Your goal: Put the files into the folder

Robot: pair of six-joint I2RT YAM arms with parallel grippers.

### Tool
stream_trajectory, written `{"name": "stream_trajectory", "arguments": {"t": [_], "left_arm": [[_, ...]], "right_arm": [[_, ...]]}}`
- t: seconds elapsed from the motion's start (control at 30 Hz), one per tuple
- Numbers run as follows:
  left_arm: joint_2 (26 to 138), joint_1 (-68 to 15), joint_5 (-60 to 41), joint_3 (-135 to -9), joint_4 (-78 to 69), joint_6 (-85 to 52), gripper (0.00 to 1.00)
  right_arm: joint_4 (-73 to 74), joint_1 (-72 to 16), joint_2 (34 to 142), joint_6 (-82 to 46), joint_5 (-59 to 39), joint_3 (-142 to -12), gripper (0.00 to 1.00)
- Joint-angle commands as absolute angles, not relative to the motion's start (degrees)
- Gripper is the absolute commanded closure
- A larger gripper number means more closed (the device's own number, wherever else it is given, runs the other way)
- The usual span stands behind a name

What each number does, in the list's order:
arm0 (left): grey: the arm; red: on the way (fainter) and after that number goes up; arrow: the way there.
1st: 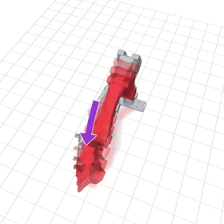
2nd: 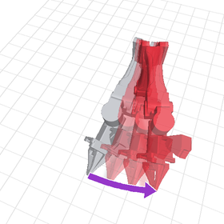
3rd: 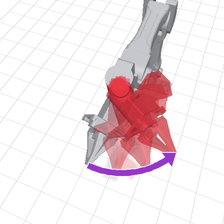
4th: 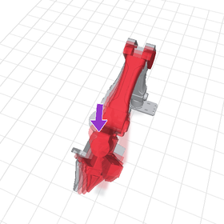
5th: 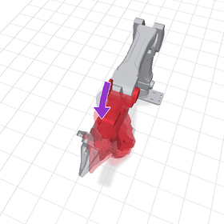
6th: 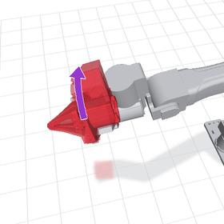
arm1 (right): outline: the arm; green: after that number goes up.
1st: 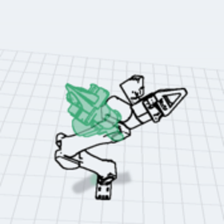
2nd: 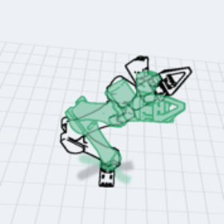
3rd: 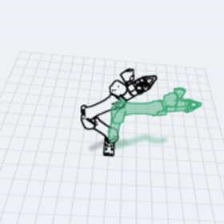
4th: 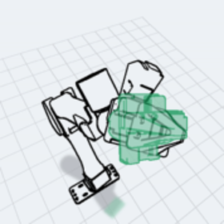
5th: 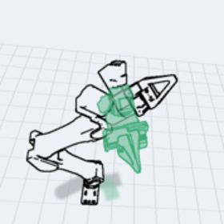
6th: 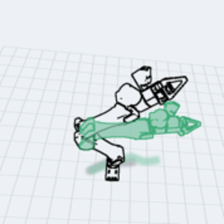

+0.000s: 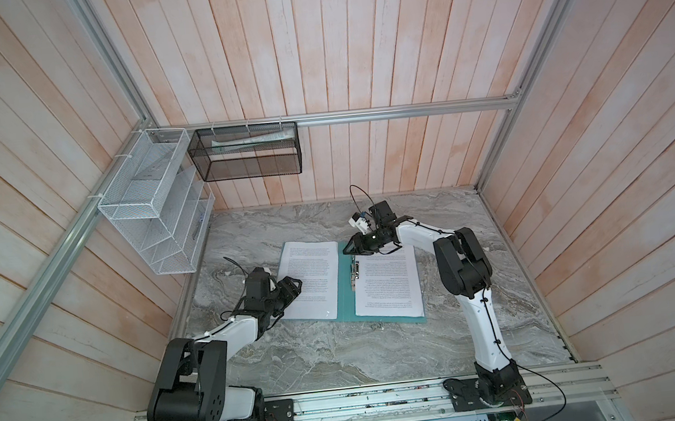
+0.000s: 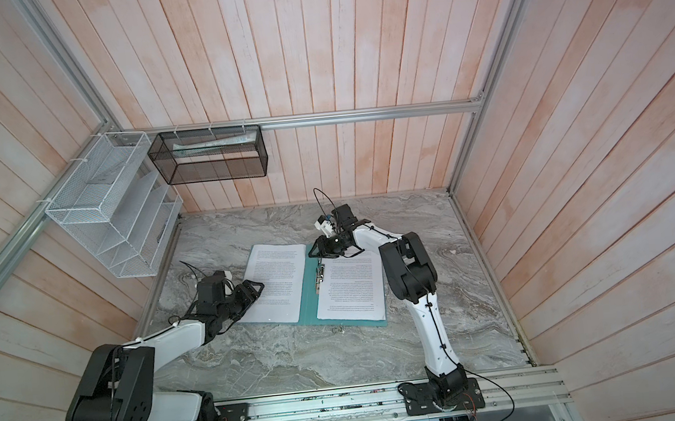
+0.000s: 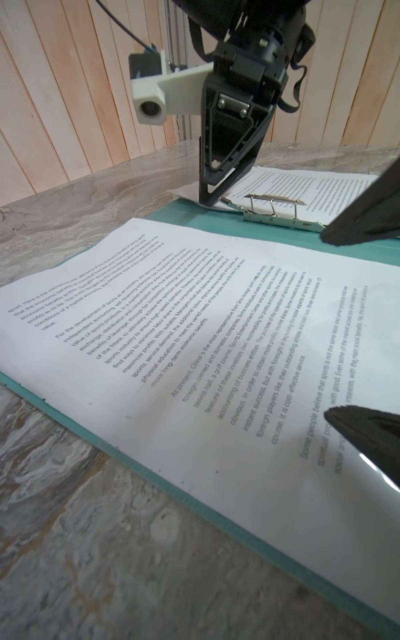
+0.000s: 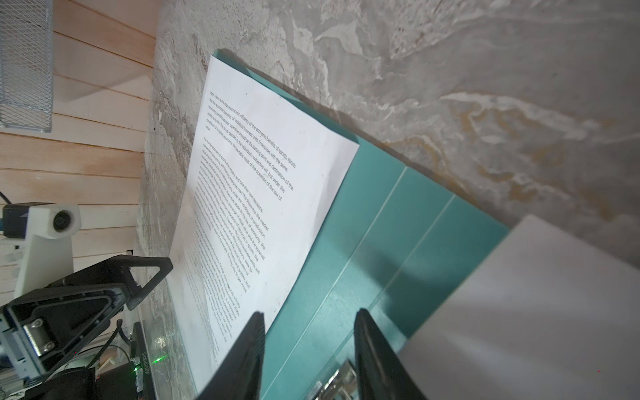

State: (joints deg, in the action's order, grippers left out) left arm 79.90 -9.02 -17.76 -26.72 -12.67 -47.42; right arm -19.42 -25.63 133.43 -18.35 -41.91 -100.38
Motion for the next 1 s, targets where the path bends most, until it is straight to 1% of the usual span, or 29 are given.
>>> {"name": "stream_trajectory", "arguments": {"t": [0.0, 0.43, 0.67, 0.8, 0.97], "left_arm": [[79.66, -8.96, -18.11, -25.30, -14.92, -48.07, 0.25], [81.92, -8.96, -17.54, -23.53, -16.85, -49.47, 0.27], [82.93, -8.89, -17.14, -22.38, -17.89, -50.77, 0.29], [83.65, -8.89, -17.29, -21.71, -19.00, -51.50, 0.29], [83.99, -8.93, -17.47, -21.01, -19.73, -52.03, 0.30]], "right_arm": [[-21.18, -25.58, 133.07, -17.37, -42.70, -100.20, 0.59], [-19.99, -25.31, 131.11, -17.89, -43.05, -96.68, 0.59], [-16.01, -24.54, 129.20, -19.25, -46.91, -93.35, 0.59], [-13.71, -24.61, 129.11, -20.00, -50.88, -92.50, 0.60], [-12.01, -24.65, 129.29, -20.91, -52.68, -92.24, 0.61]]}}
